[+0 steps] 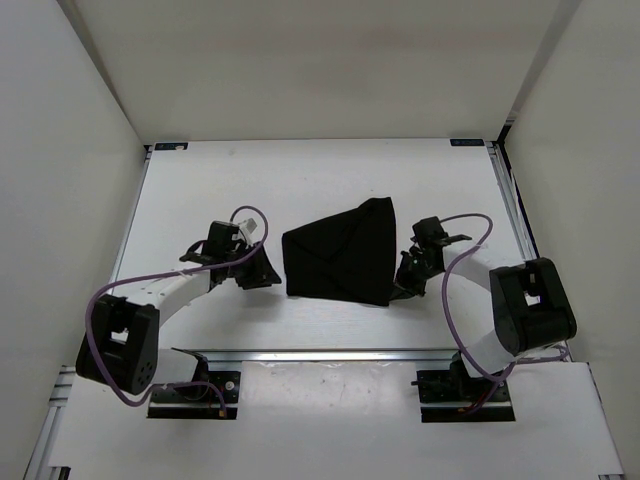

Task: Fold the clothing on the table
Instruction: Flatten the skirt out

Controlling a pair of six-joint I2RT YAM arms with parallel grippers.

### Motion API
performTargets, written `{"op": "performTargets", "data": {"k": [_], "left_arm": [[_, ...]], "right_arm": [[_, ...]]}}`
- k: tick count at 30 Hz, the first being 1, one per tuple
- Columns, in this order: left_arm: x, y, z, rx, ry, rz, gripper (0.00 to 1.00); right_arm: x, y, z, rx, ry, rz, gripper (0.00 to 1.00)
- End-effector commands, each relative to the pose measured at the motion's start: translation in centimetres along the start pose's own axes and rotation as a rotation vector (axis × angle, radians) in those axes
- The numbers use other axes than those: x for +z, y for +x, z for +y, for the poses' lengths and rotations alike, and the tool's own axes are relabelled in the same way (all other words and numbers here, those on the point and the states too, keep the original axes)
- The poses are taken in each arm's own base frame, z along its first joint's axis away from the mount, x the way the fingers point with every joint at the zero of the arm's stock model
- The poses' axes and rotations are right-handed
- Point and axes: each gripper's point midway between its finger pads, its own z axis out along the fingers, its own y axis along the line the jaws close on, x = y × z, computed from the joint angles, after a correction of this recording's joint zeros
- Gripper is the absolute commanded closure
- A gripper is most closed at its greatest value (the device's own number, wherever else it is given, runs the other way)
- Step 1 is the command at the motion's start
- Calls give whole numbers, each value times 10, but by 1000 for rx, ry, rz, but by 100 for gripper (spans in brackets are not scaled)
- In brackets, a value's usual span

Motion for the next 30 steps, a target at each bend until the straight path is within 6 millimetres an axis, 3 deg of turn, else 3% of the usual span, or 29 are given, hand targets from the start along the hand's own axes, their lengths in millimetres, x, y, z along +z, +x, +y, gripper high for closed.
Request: {"op": "performTargets", "data": {"k": [1, 11, 21, 23, 26, 30], "left_arm": [[3, -21, -23, 4, 99, -87, 52], [27, -29, -14, -60, 76, -134, 58], [47, -2, -14, -31, 49, -57, 59], [50, 4, -13, -29, 46, -31, 69], [54, 8, -13, -29, 51, -18, 100], [41, -6, 4, -51, -4, -53, 100]], "right_arm": [[-1, -3, 7, -40, 13, 14, 100], [-4, -5, 9, -60, 23, 19, 100], [-5, -7, 4, -56, 22, 19, 100], [-6, -12, 6, -53, 16, 8, 100], [-7, -11, 3, -39, 14, 13, 100], [-7, -13, -9, -23, 39, 3, 100]]}}
